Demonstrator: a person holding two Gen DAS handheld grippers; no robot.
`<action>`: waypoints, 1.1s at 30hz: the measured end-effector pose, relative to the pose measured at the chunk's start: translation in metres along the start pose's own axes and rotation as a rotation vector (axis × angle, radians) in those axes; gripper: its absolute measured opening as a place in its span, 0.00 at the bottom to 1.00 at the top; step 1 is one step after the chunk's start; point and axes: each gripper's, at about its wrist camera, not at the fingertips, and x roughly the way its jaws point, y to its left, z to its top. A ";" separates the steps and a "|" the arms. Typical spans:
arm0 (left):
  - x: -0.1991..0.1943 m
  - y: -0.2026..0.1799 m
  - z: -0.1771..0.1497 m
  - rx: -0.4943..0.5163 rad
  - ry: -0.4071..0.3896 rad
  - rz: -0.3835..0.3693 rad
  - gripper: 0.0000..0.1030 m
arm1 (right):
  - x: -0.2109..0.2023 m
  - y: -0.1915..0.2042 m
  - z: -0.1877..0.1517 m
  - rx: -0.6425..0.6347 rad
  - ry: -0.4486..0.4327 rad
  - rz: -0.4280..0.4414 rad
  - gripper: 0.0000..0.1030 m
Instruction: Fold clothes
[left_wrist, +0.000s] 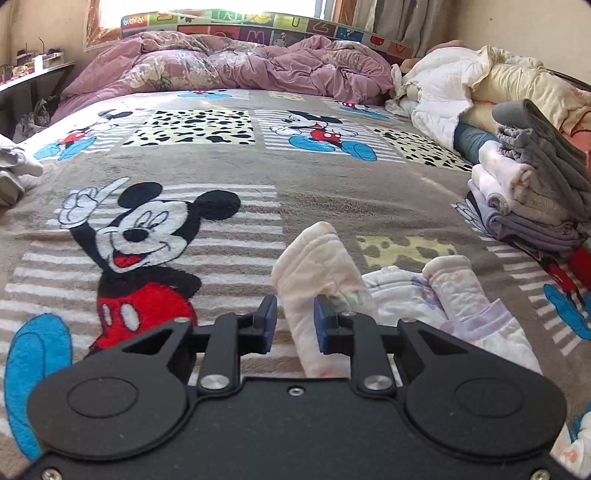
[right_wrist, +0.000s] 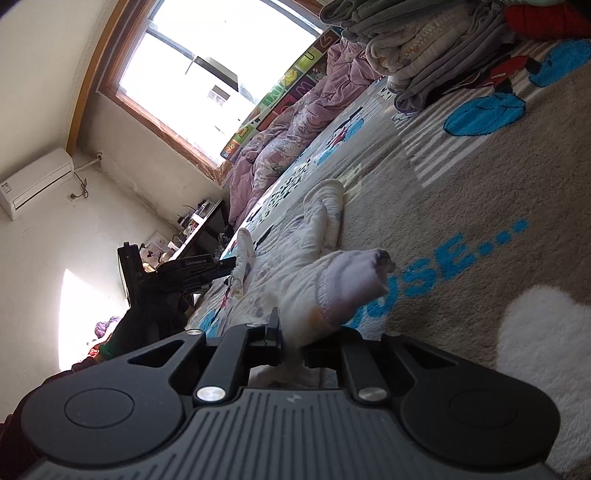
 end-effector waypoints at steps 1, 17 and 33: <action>0.009 -0.004 0.000 0.028 0.020 -0.031 0.18 | 0.002 -0.001 0.000 0.004 0.006 -0.002 0.12; 0.018 0.013 0.007 -0.047 -0.003 -0.109 0.18 | 0.010 -0.006 -0.005 0.042 0.049 -0.018 0.12; 0.042 -0.033 0.010 0.210 0.103 0.063 0.18 | 0.015 -0.004 -0.007 0.023 0.066 -0.040 0.12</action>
